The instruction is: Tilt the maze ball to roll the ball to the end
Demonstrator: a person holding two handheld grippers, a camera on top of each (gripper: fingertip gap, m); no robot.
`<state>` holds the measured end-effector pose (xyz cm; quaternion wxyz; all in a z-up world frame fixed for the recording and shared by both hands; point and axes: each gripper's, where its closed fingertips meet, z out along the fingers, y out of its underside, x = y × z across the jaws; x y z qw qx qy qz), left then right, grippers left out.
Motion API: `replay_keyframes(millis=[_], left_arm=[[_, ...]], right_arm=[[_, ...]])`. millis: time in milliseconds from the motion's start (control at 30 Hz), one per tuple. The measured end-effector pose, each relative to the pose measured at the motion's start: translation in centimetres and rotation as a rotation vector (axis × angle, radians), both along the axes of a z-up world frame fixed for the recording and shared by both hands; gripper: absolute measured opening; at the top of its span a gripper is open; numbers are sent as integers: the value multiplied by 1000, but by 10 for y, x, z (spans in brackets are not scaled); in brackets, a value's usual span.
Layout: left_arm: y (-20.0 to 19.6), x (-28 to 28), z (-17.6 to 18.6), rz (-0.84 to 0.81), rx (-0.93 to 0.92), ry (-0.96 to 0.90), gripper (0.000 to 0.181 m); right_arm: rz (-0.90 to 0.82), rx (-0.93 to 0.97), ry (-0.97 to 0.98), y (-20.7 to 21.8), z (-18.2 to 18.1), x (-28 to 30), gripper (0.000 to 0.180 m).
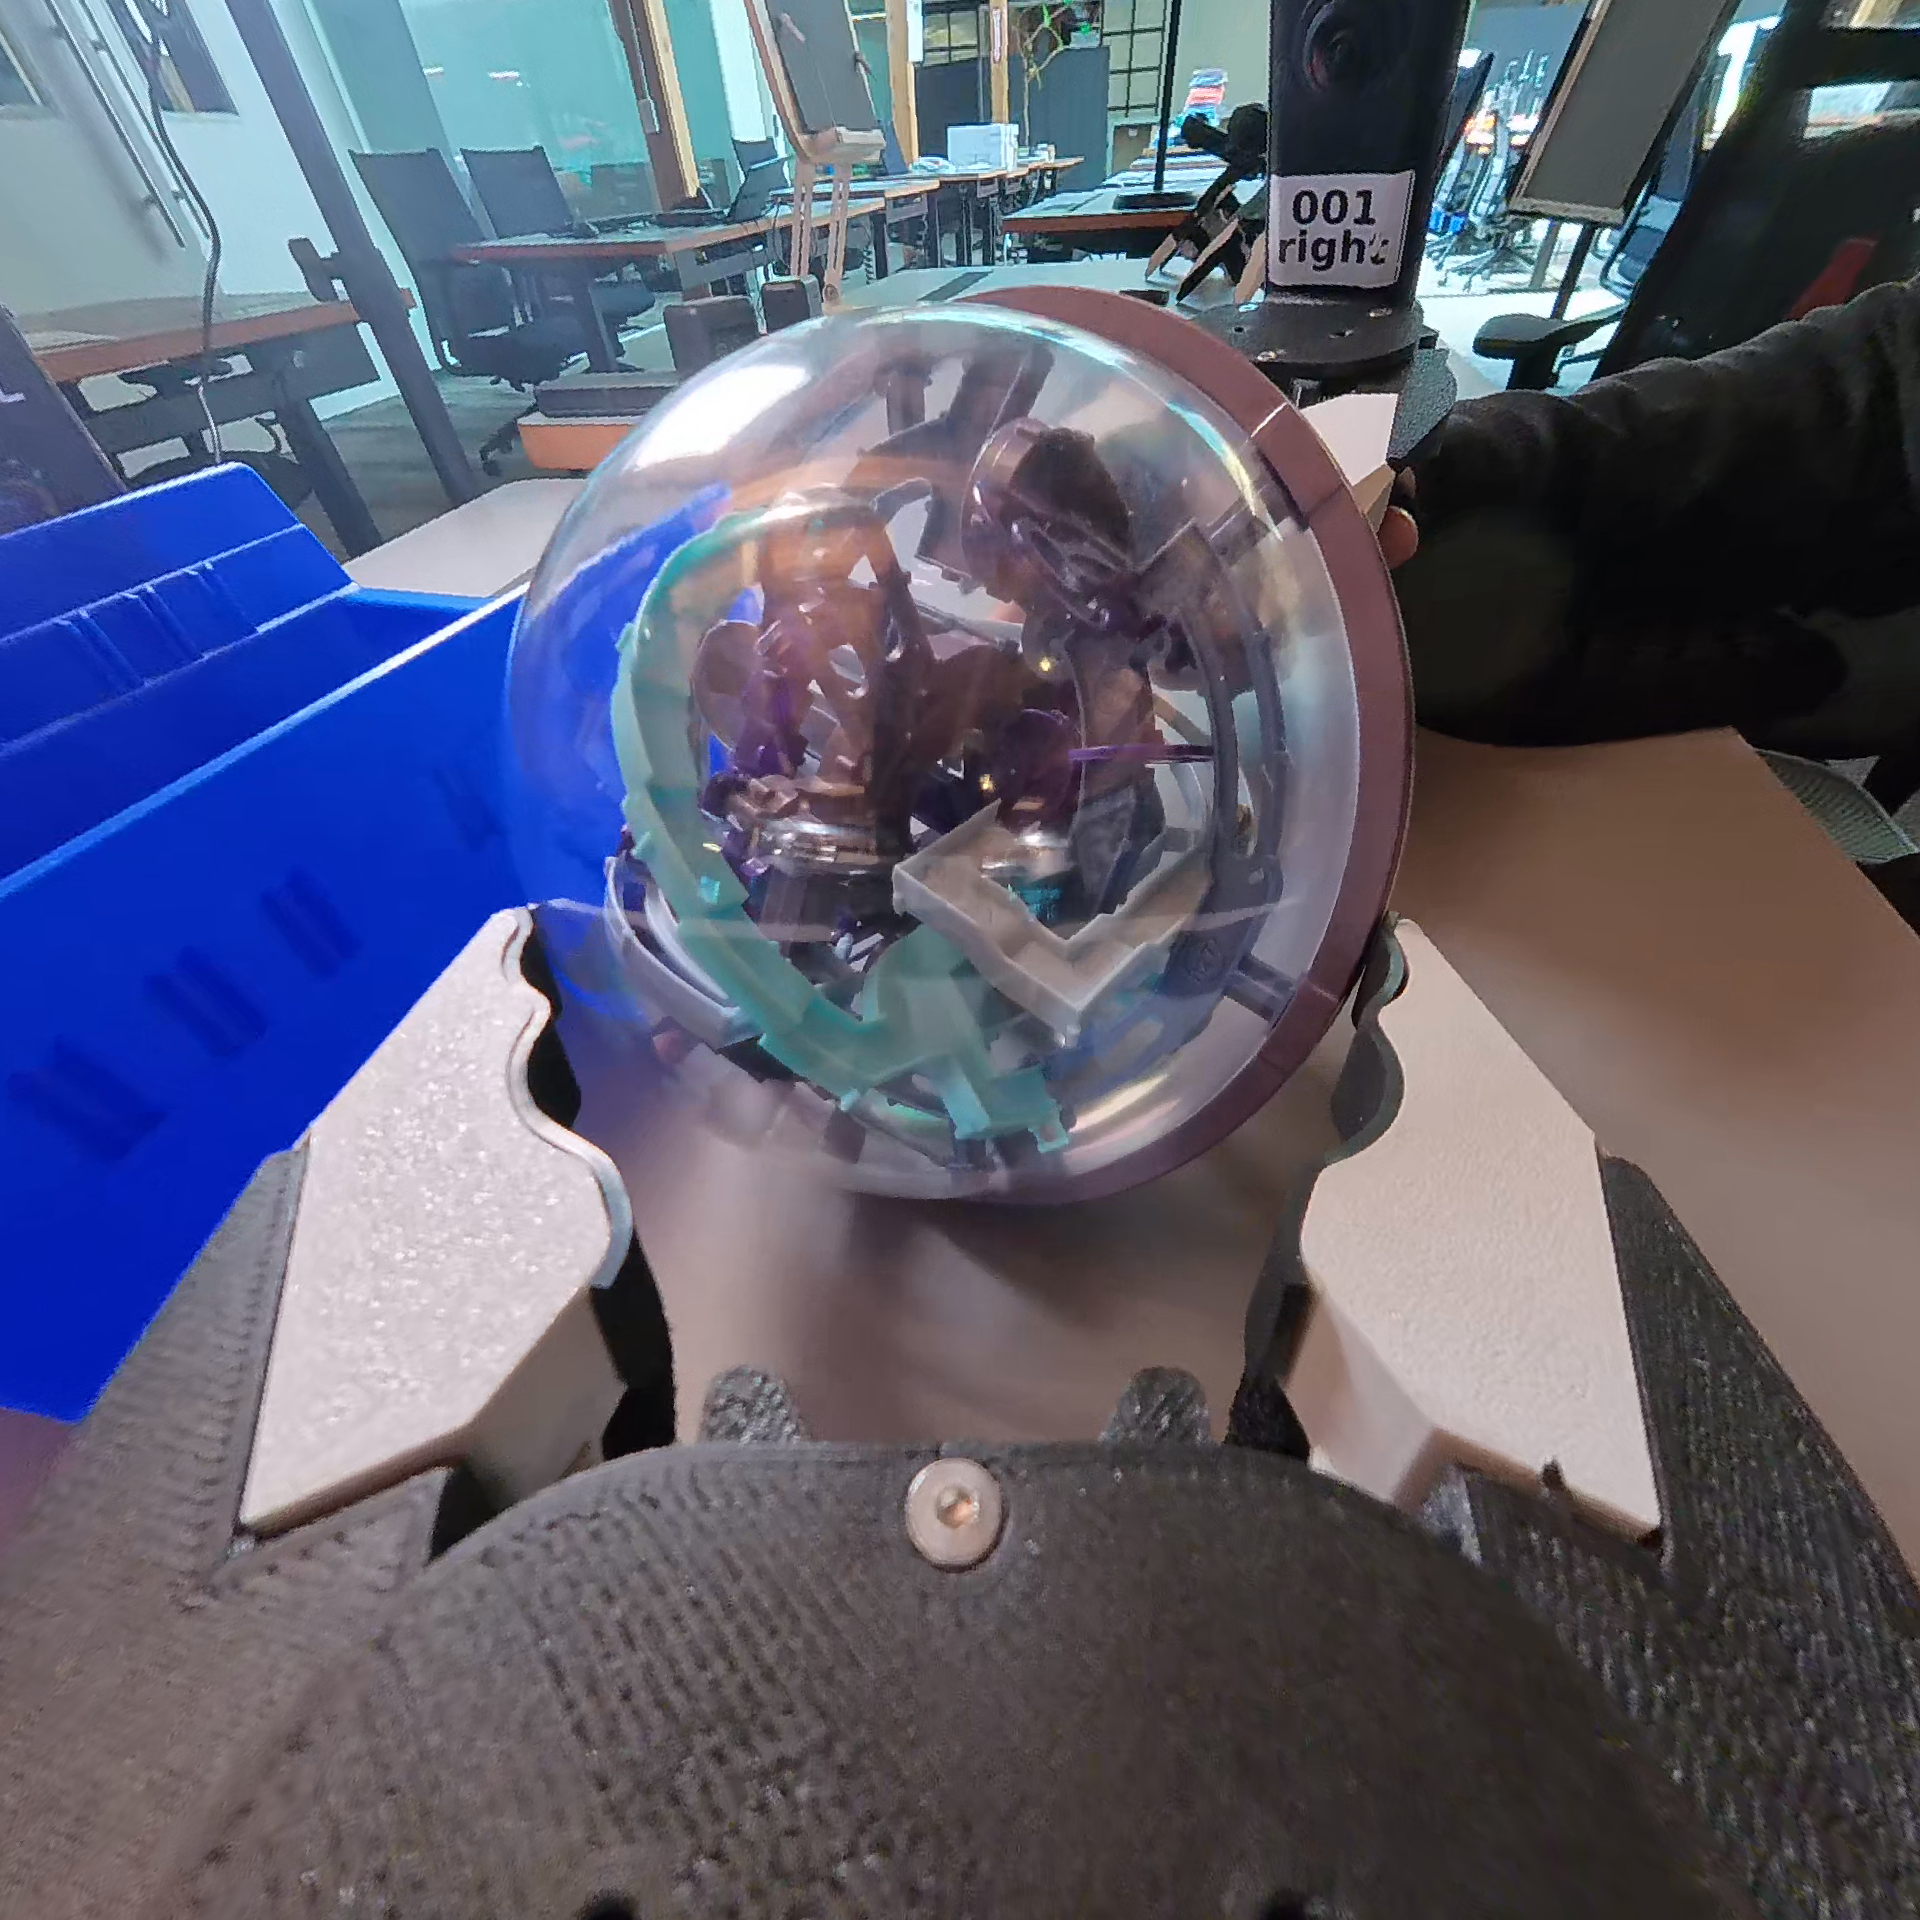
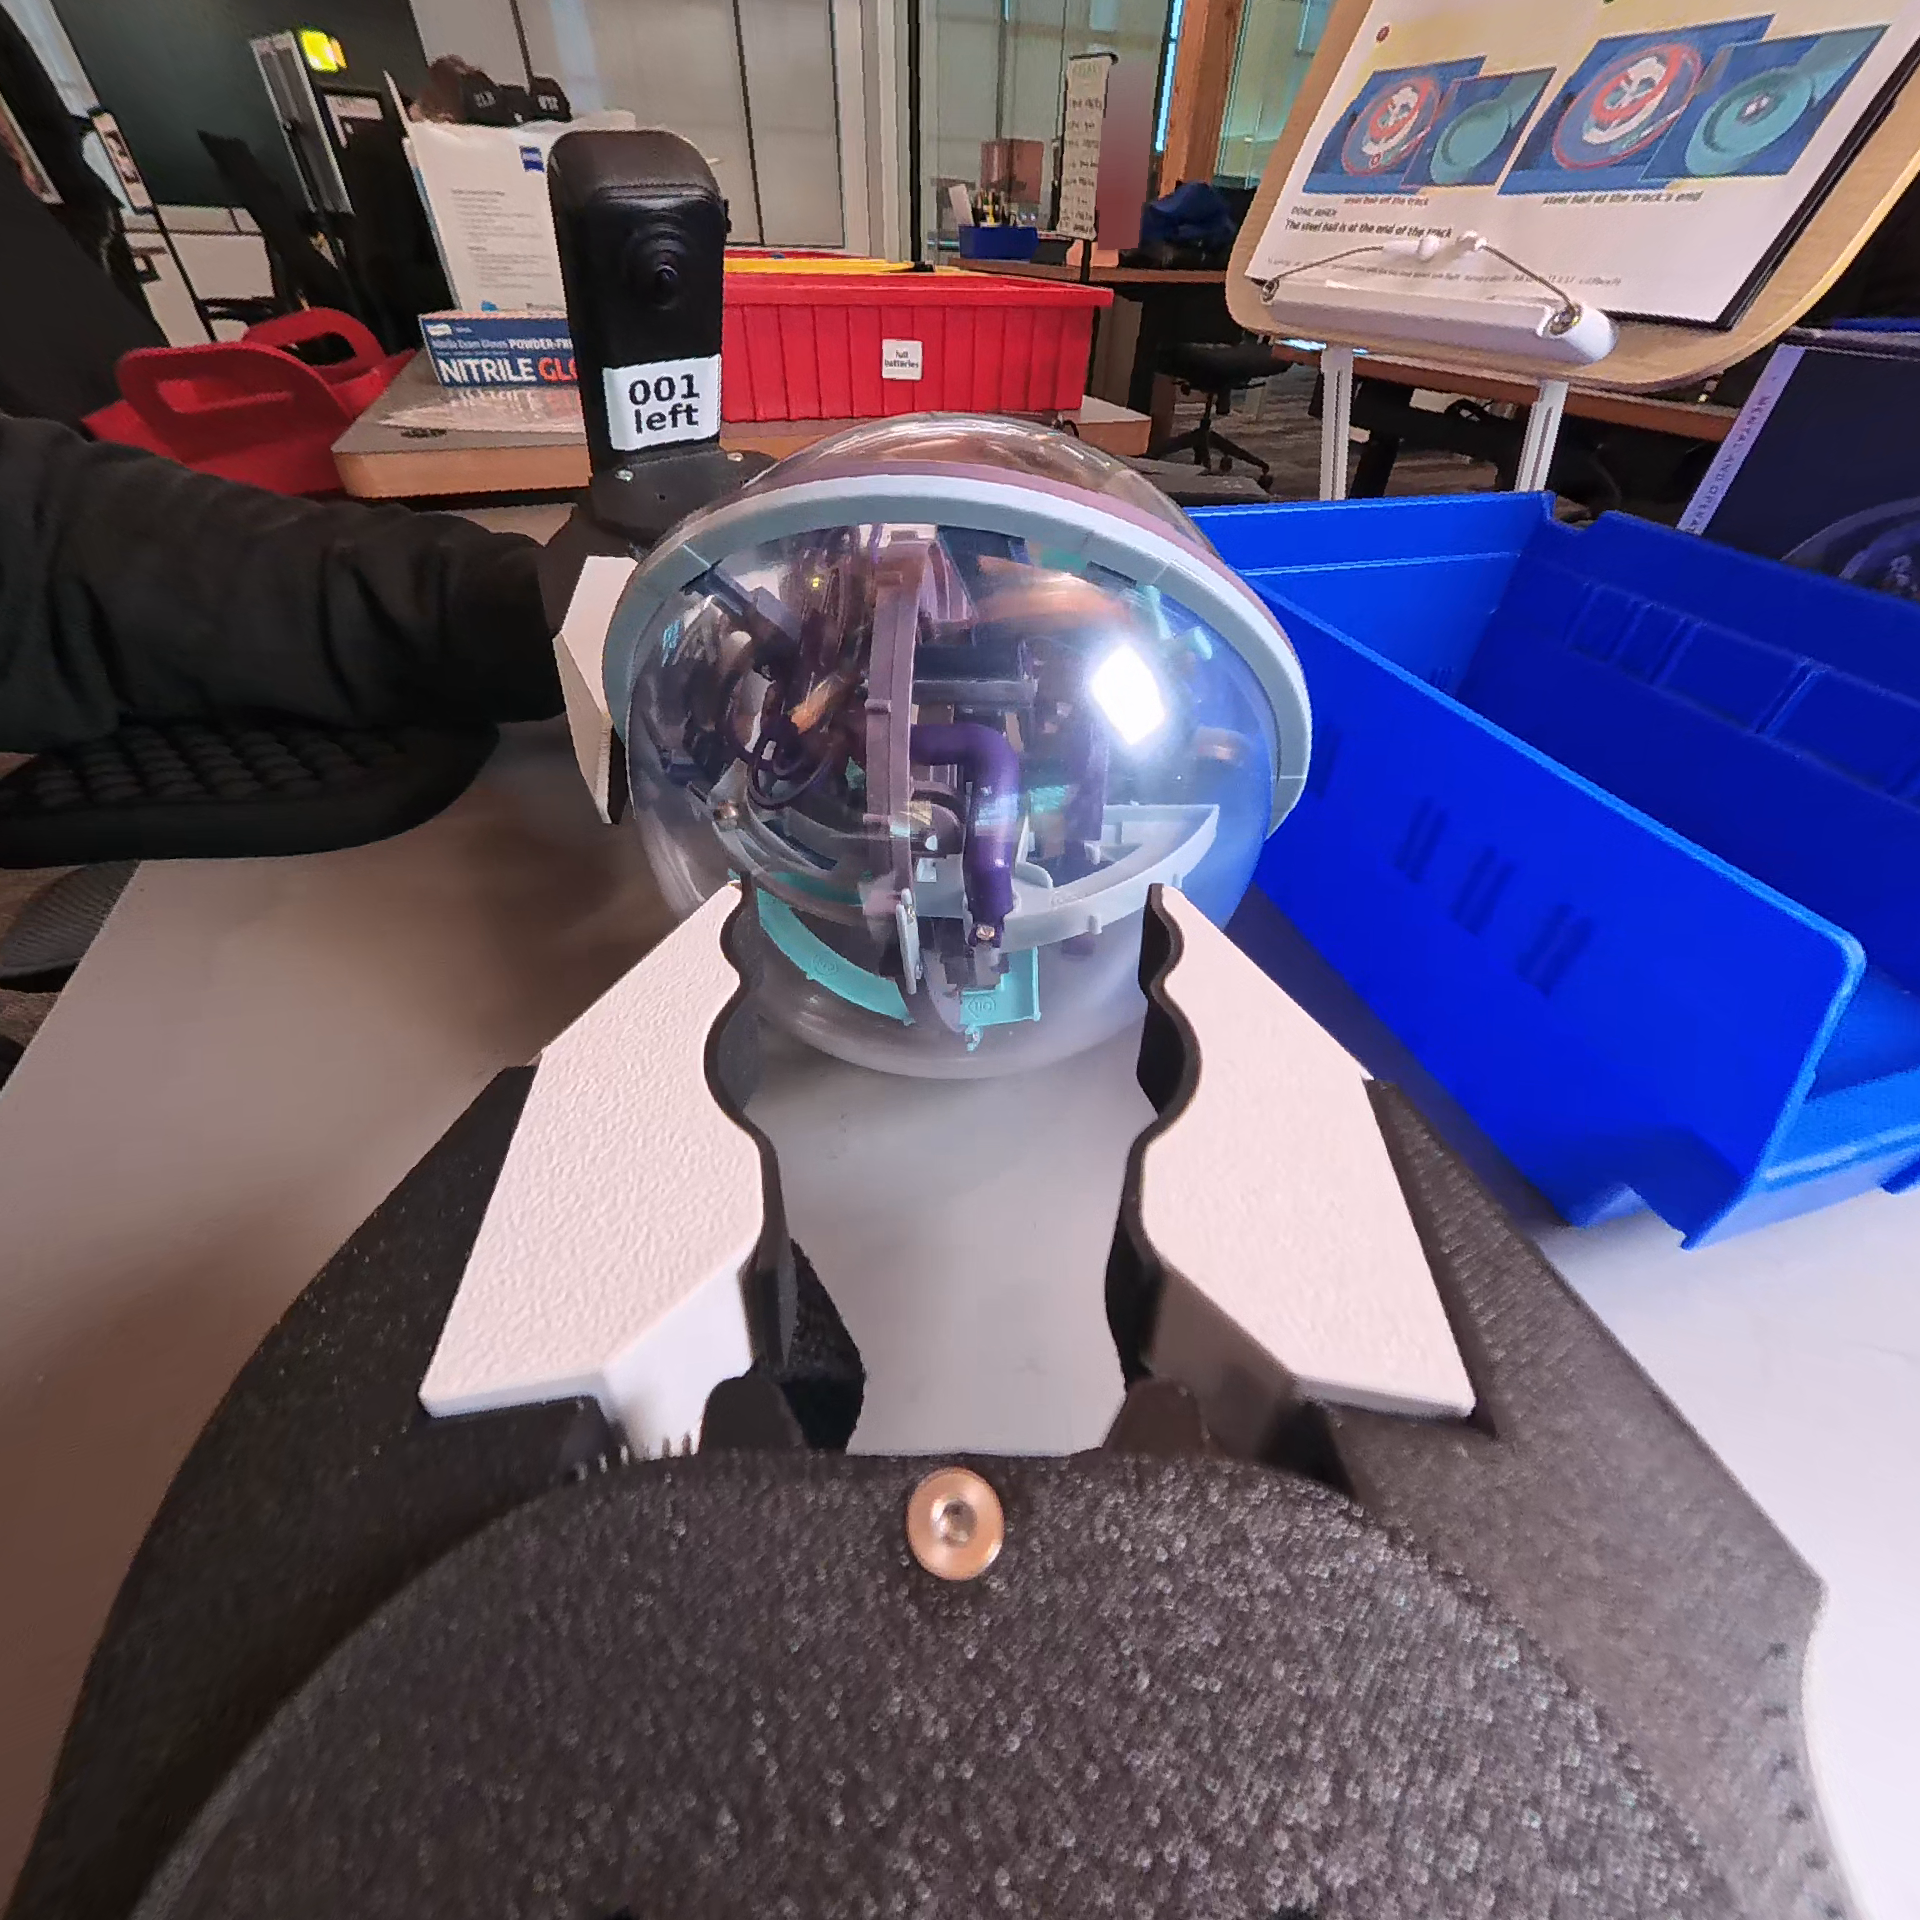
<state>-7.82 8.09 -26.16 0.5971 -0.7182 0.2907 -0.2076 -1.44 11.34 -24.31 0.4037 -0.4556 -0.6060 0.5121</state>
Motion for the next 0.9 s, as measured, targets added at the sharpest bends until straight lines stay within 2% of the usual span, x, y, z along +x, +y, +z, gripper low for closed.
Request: replay_keyframes(millis=[900], left_arm=[[-1,0,2,4,-22,9,148]], right_arm=[[-1,-20,-13,-1,-3,0,73]])
